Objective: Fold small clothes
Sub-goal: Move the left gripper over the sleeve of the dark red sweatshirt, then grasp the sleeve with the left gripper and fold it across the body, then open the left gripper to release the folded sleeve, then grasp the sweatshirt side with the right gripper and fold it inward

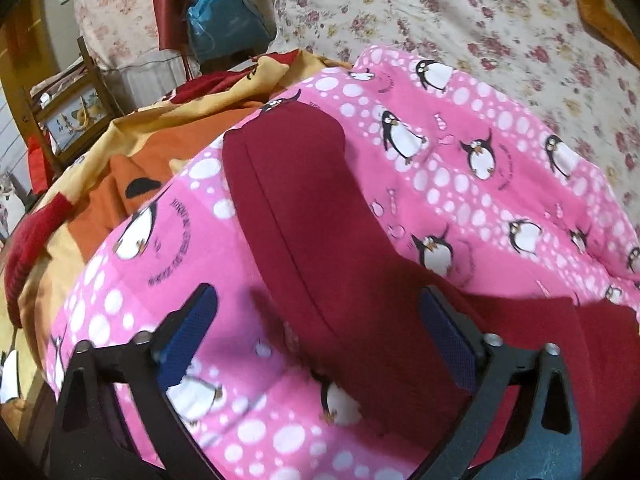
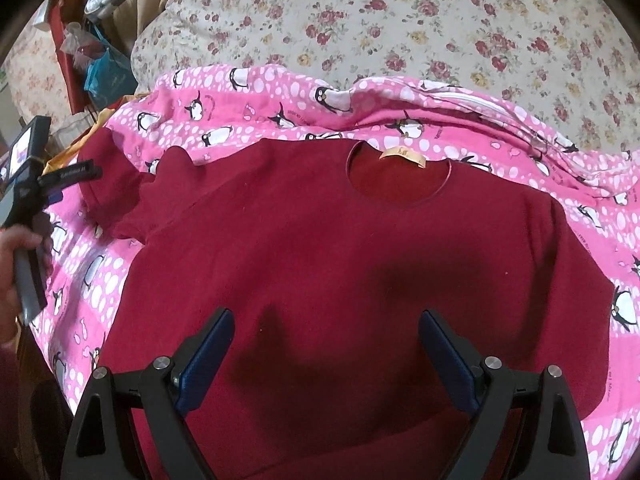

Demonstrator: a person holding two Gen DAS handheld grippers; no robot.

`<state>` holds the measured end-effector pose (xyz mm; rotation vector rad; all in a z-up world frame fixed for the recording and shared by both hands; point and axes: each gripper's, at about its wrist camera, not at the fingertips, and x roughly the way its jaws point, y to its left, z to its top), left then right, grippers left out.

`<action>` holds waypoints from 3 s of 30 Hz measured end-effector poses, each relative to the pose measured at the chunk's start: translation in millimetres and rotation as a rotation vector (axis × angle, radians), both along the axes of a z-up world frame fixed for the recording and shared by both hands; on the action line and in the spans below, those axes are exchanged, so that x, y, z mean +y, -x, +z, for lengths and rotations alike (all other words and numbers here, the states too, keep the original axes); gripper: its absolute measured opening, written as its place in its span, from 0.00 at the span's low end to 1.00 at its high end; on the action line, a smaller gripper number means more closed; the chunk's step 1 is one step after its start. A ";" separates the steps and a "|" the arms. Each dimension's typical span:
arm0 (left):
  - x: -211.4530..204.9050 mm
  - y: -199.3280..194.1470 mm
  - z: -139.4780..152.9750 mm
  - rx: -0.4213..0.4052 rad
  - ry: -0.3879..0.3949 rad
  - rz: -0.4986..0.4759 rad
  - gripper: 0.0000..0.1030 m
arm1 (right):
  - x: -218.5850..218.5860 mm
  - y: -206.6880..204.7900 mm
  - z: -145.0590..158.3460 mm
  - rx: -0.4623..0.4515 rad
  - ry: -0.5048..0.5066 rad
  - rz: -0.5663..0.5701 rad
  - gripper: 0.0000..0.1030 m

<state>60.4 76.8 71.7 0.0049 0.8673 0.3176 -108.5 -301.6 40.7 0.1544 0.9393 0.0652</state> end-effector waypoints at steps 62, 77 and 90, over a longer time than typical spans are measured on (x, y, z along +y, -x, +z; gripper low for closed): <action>-196.0 144.0 23.9 0.002 0.158 -0.748 0.56 | -104.9 -14.5 24.9 0.023 -0.199 -0.193 0.89; -135.2 101.1 -29.1 0.119 0.035 -0.480 0.56 | -104.0 -76.6 -14.0 0.081 -0.022 -0.098 0.14; -132.2 104.3 -7.4 0.079 0.158 -0.440 0.56 | -153.6 -54.4 16.4 0.036 0.114 -0.192 0.05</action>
